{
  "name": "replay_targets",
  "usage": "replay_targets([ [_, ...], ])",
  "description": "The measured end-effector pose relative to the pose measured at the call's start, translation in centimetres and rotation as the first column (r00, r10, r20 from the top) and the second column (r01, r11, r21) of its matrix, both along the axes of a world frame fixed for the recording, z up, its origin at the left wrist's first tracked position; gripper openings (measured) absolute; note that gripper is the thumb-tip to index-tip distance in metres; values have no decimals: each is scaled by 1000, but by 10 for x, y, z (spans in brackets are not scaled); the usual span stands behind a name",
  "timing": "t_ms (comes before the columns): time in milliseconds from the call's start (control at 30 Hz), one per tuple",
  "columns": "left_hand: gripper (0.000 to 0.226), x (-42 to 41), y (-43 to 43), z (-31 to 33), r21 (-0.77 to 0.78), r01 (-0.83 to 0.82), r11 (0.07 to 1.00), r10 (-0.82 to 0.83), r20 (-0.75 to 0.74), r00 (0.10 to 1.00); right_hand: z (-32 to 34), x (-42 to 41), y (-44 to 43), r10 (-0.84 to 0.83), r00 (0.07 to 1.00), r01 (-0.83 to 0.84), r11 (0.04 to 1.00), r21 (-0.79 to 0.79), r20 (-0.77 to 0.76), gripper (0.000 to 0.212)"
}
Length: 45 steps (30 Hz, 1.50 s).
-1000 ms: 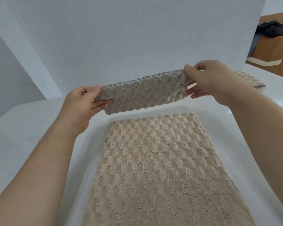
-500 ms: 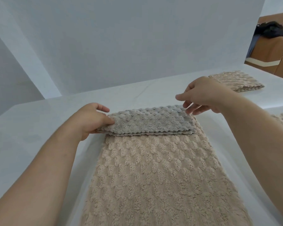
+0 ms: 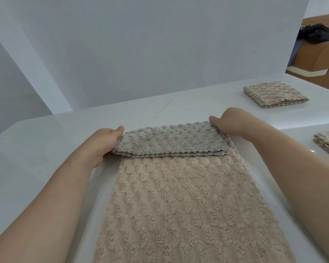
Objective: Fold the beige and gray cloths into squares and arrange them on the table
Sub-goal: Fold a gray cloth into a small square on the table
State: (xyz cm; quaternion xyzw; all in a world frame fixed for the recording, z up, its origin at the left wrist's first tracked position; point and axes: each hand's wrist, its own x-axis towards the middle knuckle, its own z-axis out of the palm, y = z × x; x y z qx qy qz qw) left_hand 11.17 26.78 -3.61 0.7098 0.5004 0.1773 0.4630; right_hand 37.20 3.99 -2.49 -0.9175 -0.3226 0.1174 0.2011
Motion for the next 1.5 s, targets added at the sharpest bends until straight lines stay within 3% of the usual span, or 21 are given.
replay_targets([
  [133,8,3,-11,5,-11,34,999,-33,65,997,-7,4,4,28,991,-8,989,147,-131,52],
  [300,27,4,-14,6,-36,66,997,-60,152,987,-4,4,7,107,970,-20,931,364,-220,32],
  [467,31,5,-16,6,-85,70,994,-41,307,951,1,1,5,113,967,-12,916,402,-229,21],
  [533,20,6,-16,6,-130,76,989,-20,387,922,-2,5,5,85,960,27,919,394,-266,25],
  [633,8,8,-16,6,-160,69,985,14,467,884,-7,11,7,11,959,104,915,389,-282,49],
  [767,21,6,-15,6,-178,103,979,-5,479,878,-11,13,7,-23,951,168,876,452,-310,62],
  [967,35,6,-13,7,-203,134,970,-35,429,903,-4,6,7,18,924,194,837,511,-381,22],
  [1133,35,4,-13,8,-189,106,976,-23,398,917,-3,6,9,3,919,217,833,509,-395,13],
  [1333,9,8,-14,11,-183,-5,983,108,556,824,3,3,7,22,899,251,792,556,-437,17],
  [1500,35,7,-13,21,-142,-76,987,149,621,769,13,4,5,100,858,308,685,660,-504,30],
])
